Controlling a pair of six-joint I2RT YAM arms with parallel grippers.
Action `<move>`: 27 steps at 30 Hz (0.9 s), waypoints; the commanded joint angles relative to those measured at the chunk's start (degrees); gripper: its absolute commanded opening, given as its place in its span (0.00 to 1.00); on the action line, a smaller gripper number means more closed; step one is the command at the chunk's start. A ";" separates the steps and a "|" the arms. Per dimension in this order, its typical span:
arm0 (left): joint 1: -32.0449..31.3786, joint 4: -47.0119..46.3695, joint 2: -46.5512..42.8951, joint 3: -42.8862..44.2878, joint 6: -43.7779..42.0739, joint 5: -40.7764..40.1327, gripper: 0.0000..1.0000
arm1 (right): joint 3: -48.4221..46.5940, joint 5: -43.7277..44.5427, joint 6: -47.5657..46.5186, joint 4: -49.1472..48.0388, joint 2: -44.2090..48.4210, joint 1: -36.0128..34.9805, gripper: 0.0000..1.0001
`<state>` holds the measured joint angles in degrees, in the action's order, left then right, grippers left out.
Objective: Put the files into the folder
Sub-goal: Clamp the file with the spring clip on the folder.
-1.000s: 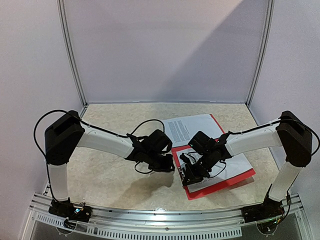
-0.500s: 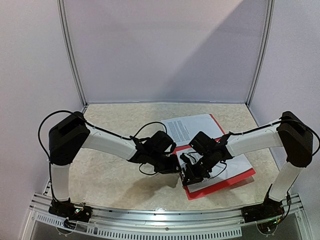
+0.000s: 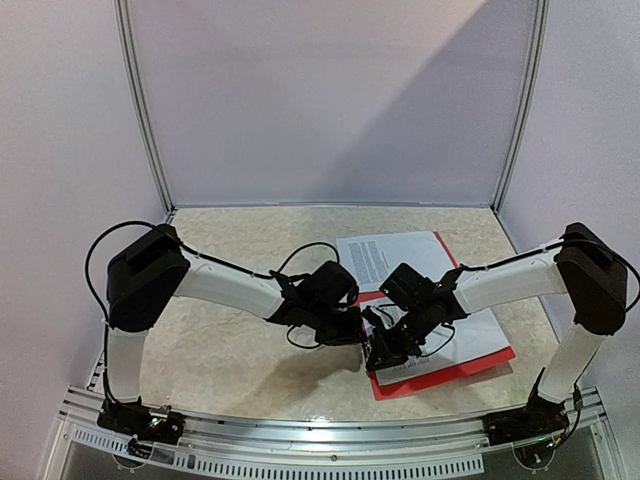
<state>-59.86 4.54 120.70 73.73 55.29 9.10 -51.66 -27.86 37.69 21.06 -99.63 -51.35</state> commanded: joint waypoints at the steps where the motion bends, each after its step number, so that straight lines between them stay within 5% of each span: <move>1: -0.94 6.57 5.32 0.26 -1.82 -6.17 0.10 | 2.92 2.47 -0.36 3.68 -0.75 -0.48 0.01; 9: -2.20 13.02 6.76 5.42 -3.68 -12.76 0.05 | 3.87 2.84 0.19 3.27 -0.56 0.46 0.01; 27: -2.25 12.20 7.80 5.13 -4.13 -11.31 0.01 | 13.64 -0.75 3.83 -5.67 -4.48 1.77 0.00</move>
<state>-62.08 11.66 123.44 80.53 53.58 2.04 -42.98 -30.50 40.23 10.28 -97.93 -49.04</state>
